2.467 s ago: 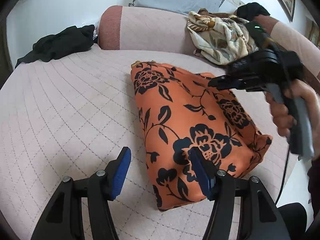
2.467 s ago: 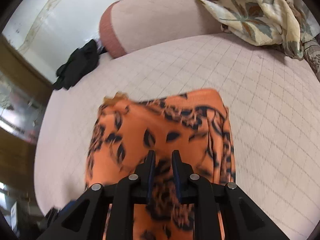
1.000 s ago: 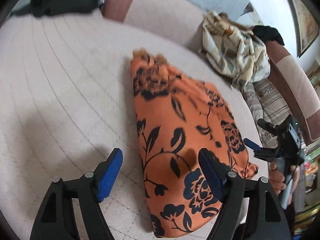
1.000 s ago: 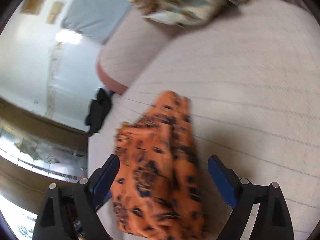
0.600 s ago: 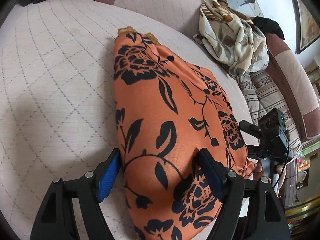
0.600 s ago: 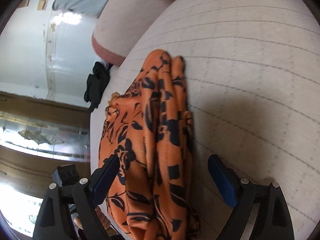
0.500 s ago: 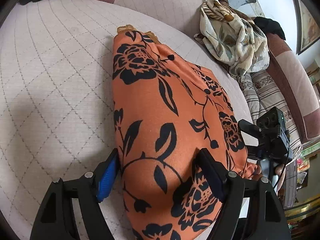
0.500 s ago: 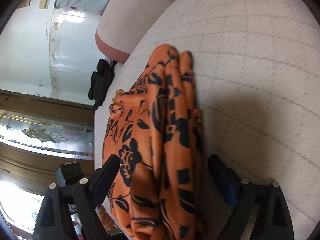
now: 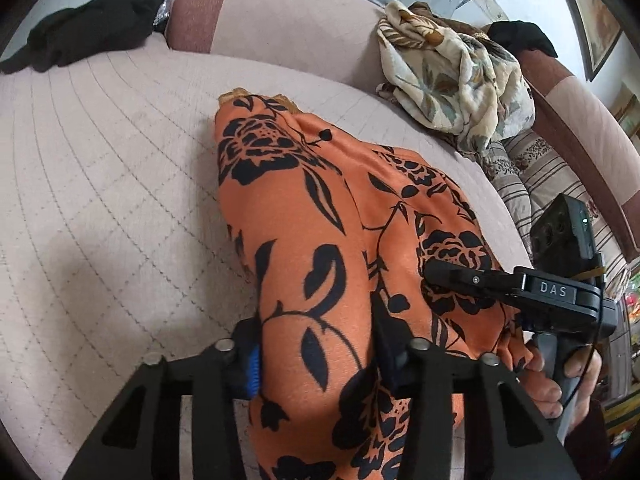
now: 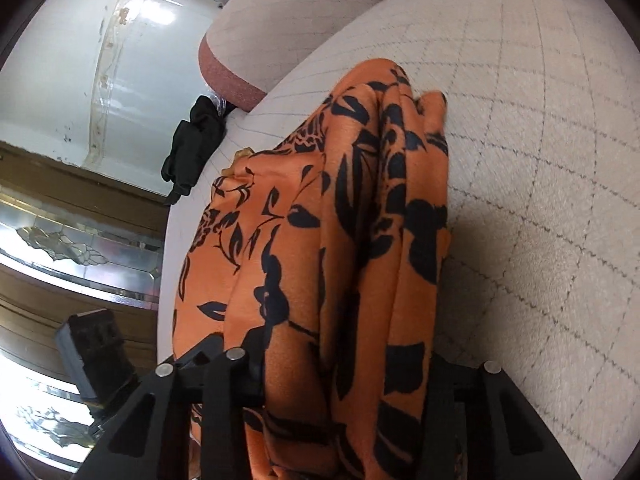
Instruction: Fold small clothes
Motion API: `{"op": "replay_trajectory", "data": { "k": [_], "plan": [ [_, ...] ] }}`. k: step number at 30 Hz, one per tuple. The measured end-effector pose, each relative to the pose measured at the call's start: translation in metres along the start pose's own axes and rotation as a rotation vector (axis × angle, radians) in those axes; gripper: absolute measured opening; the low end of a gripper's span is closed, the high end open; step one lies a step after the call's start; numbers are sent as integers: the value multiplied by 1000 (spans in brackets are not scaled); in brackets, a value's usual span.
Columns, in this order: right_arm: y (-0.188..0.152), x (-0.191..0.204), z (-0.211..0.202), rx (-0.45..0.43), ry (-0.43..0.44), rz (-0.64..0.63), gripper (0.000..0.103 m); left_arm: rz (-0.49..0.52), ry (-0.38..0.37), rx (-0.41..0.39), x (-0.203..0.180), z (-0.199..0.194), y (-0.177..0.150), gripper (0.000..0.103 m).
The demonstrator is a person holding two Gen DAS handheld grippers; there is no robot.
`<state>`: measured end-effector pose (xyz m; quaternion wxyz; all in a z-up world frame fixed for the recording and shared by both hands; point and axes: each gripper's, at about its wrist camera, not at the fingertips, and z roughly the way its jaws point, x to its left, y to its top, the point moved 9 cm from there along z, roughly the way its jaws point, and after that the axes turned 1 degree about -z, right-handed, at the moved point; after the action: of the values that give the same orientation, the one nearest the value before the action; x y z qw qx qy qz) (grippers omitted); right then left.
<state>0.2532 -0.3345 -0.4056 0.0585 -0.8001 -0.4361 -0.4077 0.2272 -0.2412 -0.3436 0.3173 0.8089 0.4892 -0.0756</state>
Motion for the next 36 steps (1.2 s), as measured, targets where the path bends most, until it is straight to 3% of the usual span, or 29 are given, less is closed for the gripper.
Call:
{"op": "replay_trajectory", "data": {
  "k": [11, 24, 36],
  "plan": [
    [-12, 52, -22, -45, 52, -77, 39, 35, 79, -109, 8, -60, -1, 40],
    [-48, 119, -14, -43, 123, -154, 39, 9, 184, -201, 26, -127, -21, 40],
    [-87, 140, 15, 13, 132, -157, 39, -50, 226, -182, 59, -140, -52, 40]
  ]
}}
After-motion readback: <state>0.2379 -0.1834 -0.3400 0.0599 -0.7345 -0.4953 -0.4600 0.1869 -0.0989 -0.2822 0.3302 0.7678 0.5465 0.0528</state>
